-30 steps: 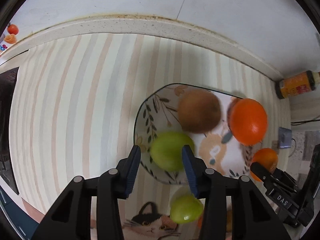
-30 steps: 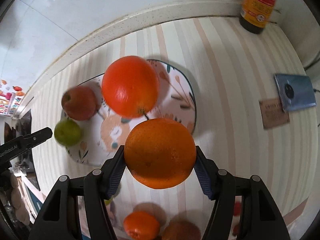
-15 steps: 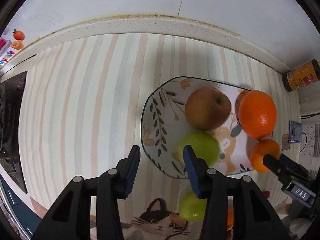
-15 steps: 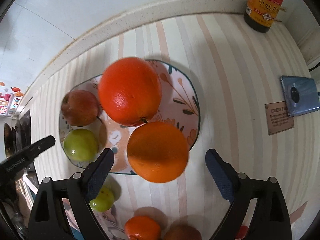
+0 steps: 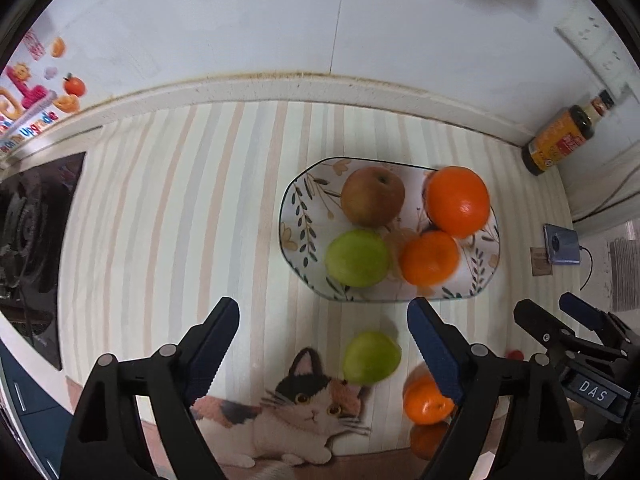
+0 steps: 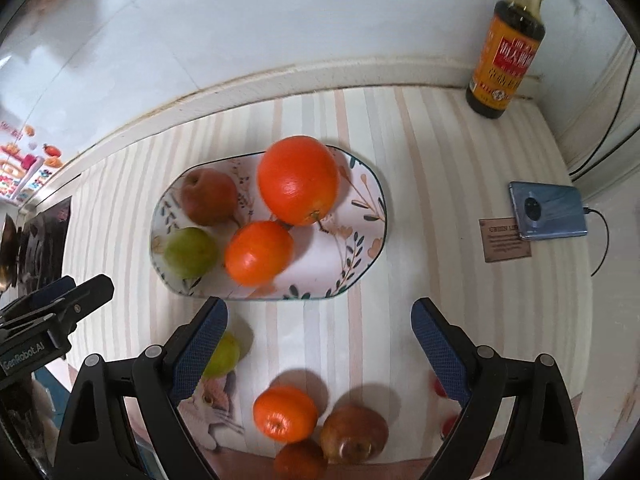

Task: Organize fruits
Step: 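Withdraw both tools and move toward the remaining fruit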

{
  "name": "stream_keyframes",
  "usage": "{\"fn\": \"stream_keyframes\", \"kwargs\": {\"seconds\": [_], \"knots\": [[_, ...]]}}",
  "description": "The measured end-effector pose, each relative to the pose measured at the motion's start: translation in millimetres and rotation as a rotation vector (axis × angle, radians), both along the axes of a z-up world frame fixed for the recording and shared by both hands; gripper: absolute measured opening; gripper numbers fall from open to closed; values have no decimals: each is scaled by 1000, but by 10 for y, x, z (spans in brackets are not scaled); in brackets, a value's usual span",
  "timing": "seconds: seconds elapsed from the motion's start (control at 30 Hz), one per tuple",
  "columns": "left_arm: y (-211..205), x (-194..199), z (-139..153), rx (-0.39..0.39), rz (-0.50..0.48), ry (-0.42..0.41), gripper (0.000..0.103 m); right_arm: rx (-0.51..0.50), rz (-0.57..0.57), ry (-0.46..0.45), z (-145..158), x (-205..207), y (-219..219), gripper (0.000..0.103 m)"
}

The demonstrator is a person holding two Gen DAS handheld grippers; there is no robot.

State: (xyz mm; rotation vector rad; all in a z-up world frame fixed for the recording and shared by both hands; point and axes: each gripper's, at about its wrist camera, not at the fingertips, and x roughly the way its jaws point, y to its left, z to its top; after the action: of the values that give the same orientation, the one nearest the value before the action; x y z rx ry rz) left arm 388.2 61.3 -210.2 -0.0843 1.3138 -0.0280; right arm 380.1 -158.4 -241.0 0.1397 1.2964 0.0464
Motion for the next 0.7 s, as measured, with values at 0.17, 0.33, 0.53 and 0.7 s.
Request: {"fn": "stream_keyframes", "kwargs": {"seconds": [0.17, 0.33, 0.53, 0.7], "knots": [[-32, -324, 222, 44, -14, -61, 86, -10, 11, -34, 188, -295, 43, 95], [-6, -563, 444, 61, -13, -115, 86, -33, 17, -92, 477, -593, 75, 95], [-4, -855, 758, 59, -26, -186, 86, -37, 20, -155, 835, -902, 116, 95], [-42, -1013, 961, 51, -41, -227, 86, -43, 17, -202, 1083, -1110, 133, 95]]}}
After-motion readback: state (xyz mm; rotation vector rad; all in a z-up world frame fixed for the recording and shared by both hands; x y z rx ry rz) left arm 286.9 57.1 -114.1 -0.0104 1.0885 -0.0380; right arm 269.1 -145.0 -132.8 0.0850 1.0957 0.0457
